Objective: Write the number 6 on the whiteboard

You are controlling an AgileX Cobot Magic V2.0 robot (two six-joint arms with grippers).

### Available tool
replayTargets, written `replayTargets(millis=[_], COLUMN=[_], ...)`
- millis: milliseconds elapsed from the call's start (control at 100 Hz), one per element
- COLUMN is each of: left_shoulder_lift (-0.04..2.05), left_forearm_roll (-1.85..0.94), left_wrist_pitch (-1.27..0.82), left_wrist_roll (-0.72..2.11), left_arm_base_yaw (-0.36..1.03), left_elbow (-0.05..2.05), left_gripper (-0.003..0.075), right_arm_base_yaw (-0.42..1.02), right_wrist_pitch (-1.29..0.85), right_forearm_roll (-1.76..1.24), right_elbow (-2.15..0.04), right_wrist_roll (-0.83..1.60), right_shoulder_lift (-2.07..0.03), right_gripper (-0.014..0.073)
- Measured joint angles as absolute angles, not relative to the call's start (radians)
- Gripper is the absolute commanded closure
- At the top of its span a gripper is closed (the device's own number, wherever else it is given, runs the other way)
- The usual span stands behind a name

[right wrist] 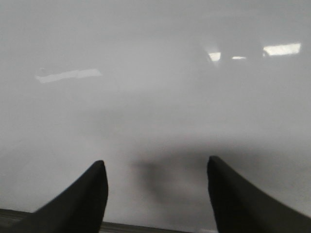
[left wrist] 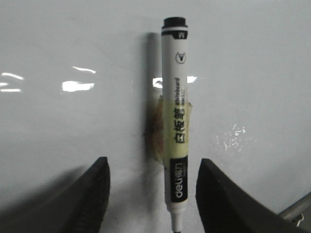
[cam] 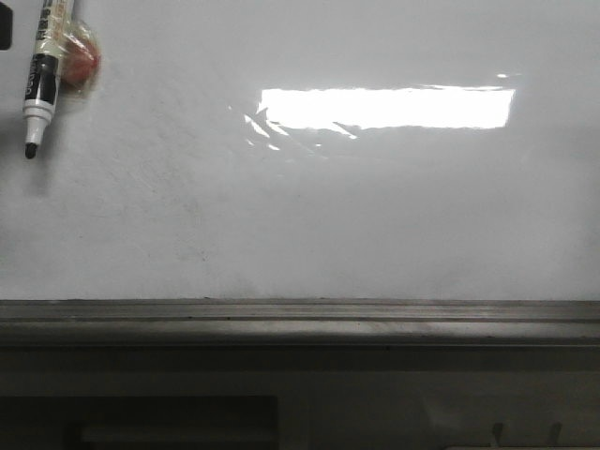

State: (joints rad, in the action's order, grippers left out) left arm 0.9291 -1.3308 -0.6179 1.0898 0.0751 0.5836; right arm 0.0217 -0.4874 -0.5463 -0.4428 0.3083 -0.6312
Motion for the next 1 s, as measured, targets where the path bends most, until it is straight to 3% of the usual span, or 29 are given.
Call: replayTargets(millis=[400, 470, 620, 870, 1000], left_shoulder_lift=[1.102, 1.112, 1.122, 1.124, 1.120], left_forearm_roll=[-1.379, -1.379, -1.373, -1.369, -1.321], left_wrist_pitch=[-0.747, -0.761, -0.748, -0.773, -0.828], left_wrist_roll=[1.166, 1.177, 1.199, 1.271, 1.318], left_arm_base_yaw=[0.075, 0.079, 0.079, 0.079, 0.100], left_elbow=[0.653, 0.653, 0.653, 0.655, 0.682], left_gripper=[0.0337, 0.0402, 0.0739, 0.0741, 0.0741], right_arm_base_yaw=[0.022, 0.022, 0.022, 0.022, 0.029], right_wrist_pitch=[-0.490, -0.490, -0.490, -0.510, -0.589], right_forearm_roll=[-0.546, -0.546, -0.546, -0.553, -0.671], right_elbow=[-0.443, -0.443, -0.443, -0.445, -0.495], right_wrist_roll=[0.311, 0.311, 0.311, 0.319, 0.461], right_shoulder_lift=[-0.631, -0.631, -0.631, -0.631, -0.657], right_gripper=[0.0178, 0.0178, 0.0178, 0.0179, 0.0179])
